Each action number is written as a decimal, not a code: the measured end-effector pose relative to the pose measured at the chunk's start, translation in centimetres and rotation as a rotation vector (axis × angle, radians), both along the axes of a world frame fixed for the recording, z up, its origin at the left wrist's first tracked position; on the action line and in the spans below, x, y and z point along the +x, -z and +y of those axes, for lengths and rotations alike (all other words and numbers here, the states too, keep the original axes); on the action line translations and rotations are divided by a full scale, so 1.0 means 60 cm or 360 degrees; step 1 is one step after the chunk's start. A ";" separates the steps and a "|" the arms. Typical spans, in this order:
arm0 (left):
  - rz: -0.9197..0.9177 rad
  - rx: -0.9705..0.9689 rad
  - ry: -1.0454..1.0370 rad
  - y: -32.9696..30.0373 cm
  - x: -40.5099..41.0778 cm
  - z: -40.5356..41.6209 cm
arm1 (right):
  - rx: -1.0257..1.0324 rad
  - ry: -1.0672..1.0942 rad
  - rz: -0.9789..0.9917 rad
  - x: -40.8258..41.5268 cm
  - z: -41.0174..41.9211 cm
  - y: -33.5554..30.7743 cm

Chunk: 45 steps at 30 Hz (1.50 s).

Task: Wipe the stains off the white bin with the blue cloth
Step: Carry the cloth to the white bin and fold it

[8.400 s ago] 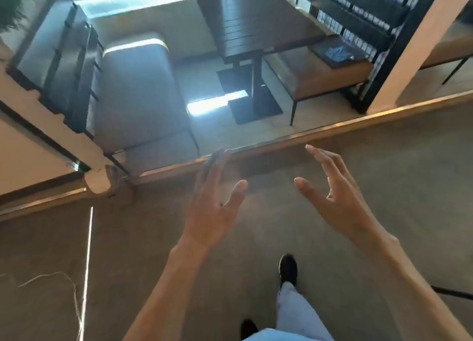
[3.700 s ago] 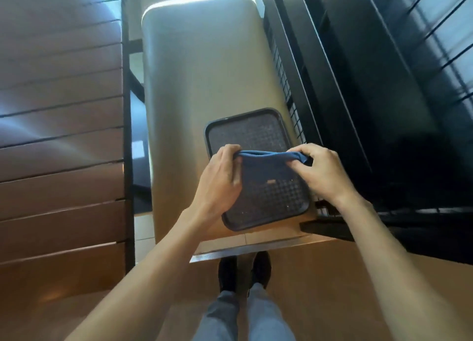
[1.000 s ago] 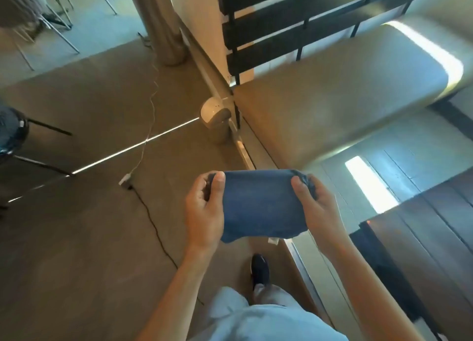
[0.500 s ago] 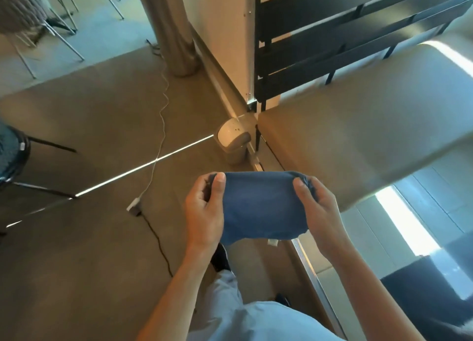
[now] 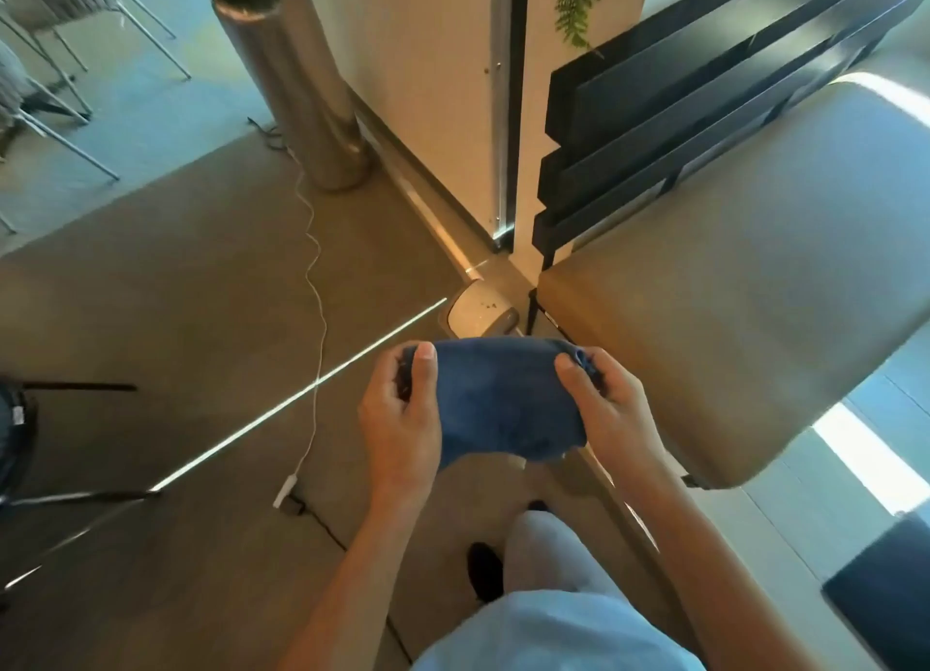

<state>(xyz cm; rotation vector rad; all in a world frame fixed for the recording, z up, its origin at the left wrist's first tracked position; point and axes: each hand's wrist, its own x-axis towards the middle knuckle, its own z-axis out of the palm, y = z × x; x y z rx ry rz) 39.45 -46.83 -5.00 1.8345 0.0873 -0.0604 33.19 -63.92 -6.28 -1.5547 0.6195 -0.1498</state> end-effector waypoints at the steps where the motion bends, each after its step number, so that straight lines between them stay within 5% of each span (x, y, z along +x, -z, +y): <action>1: -0.0003 0.0009 0.0018 0.000 0.019 -0.002 | -0.0008 0.0008 0.0013 0.018 0.000 0.002; 11: -0.0117 0.0174 0.0321 0.033 0.230 -0.054 | -0.0253 -0.0051 0.0131 0.239 0.008 0.030; 24: -0.0317 0.0067 0.0912 0.069 0.464 -0.129 | -0.0015 0.0154 0.0024 0.451 -0.039 -0.008; 30: -0.0207 -0.0057 0.1316 0.092 0.566 -0.131 | 0.0077 0.0371 0.0086 0.511 -0.023 -0.009; 37: 0.0305 -0.0269 0.1621 0.106 0.685 -0.103 | 0.0087 0.0787 0.0211 0.593 0.042 0.011; 45: 0.0096 0.0024 0.1795 0.129 0.749 -0.036 | 0.0037 0.0986 0.0271 0.638 0.137 0.045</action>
